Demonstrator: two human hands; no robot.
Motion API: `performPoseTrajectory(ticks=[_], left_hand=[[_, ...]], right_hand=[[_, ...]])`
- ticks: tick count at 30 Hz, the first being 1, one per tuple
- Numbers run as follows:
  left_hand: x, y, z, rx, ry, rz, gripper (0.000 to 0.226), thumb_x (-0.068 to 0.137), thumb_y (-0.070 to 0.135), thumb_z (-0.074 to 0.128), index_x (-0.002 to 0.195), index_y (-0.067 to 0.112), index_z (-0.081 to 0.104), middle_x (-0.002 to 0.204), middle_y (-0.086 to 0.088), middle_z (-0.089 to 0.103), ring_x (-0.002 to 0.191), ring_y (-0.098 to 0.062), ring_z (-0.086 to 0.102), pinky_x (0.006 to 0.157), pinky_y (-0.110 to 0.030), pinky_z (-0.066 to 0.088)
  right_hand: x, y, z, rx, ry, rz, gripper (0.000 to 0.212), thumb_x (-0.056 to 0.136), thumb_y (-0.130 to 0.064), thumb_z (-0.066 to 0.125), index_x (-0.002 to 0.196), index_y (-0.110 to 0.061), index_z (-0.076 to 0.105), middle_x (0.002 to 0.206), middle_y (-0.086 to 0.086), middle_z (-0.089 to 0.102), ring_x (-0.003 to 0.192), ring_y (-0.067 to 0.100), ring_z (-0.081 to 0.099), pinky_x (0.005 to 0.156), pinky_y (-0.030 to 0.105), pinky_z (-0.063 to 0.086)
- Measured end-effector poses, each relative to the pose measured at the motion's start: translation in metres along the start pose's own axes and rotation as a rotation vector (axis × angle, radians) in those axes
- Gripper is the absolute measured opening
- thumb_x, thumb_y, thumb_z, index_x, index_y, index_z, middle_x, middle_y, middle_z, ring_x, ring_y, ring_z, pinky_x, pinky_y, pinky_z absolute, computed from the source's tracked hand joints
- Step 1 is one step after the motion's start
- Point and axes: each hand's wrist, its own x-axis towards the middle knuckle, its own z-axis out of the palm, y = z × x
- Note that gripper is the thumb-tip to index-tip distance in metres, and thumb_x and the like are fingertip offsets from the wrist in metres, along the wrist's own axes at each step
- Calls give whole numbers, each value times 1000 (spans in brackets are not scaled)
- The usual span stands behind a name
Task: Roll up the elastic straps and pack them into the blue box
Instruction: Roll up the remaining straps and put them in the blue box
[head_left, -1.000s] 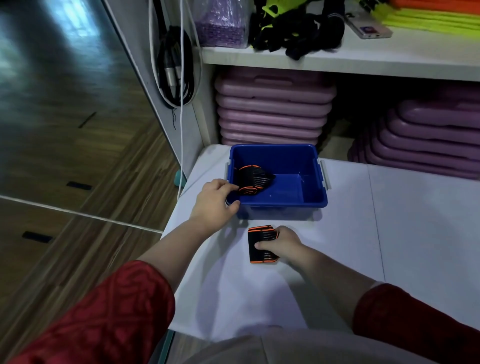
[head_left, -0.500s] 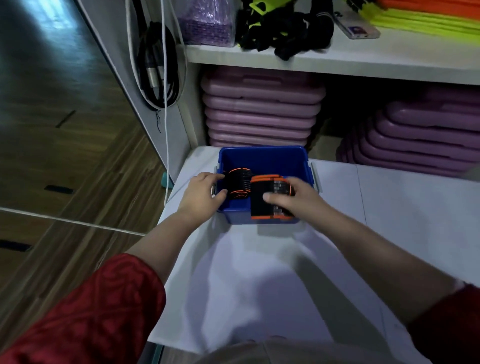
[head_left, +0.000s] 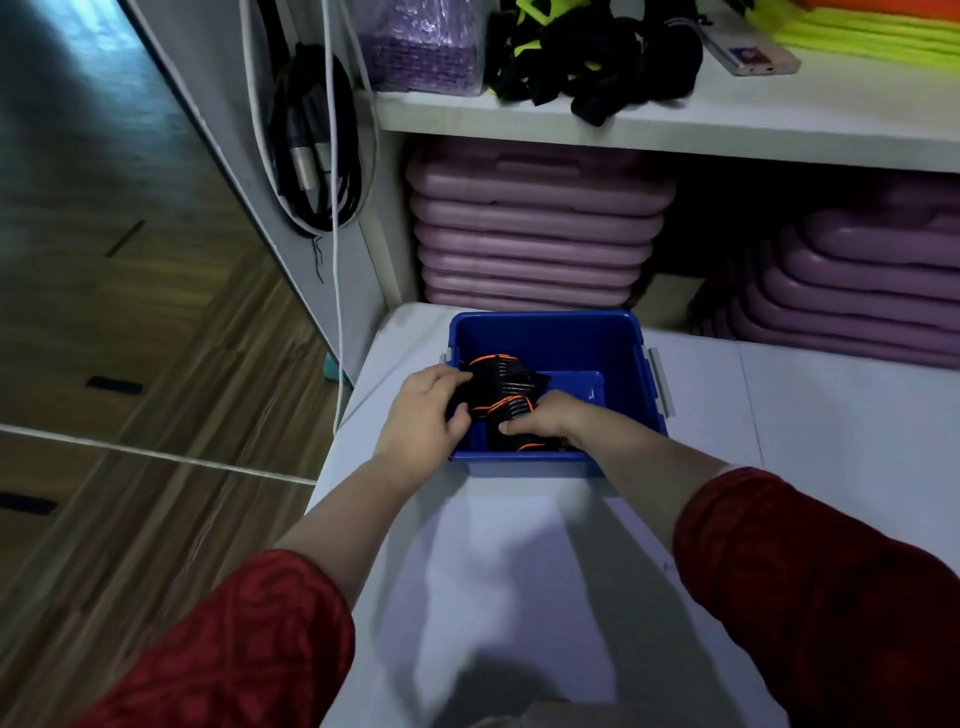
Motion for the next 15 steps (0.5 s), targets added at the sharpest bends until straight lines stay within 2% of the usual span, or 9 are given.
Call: performPoseTrajectory(ticks=[3,7,9,11,13,15], left_hand=[[0,2,2,-53,-10,-60,52,84,20,63,133,10,52,137,-7,49,128,-23,42,112,-30,29],[1,0,3,-82,-21,-72,57,84,22,63,138,10,47,141,-7,47,132,-22,39,114,-30,27],[0,-1,4,-96,-10,-80,57,84,24,63,137,11,48,140,-7,48,131,-22,41,114,-33,29],[0,-2,5,-105,3,-79,57,82,28,60,135,11,50,138,-7,51,129,-21,44,113,-34,32],[0,-2,4,-110,17,-76,57,82,29,59,135,11,51,137,-6,52,128,-21,45,112,-35,33],[0,-2,5,-112,21,-77,55,83,26,61,135,12,50,138,-5,51,128,-21,45,113,-36,33]], right_hand=[[7,-4,7,-72,-33,10,51,66,-30,84,110,-12,64,109,8,67,94,23,64,75,31,54],[14,-6,10,-88,-71,27,52,61,-31,87,105,-13,65,103,8,69,92,23,66,73,33,58],[14,-6,9,-69,-90,31,50,65,-34,85,106,-14,63,102,7,68,93,22,66,69,33,58],[14,-2,5,-9,-95,28,37,76,-34,76,105,-17,61,101,4,66,94,21,65,62,32,56],[15,1,0,-9,-56,34,18,82,-31,70,89,-19,59,90,4,65,84,22,65,55,29,53],[14,4,-4,-76,-19,45,21,84,-28,69,73,-19,53,77,4,61,68,19,61,48,27,49]])
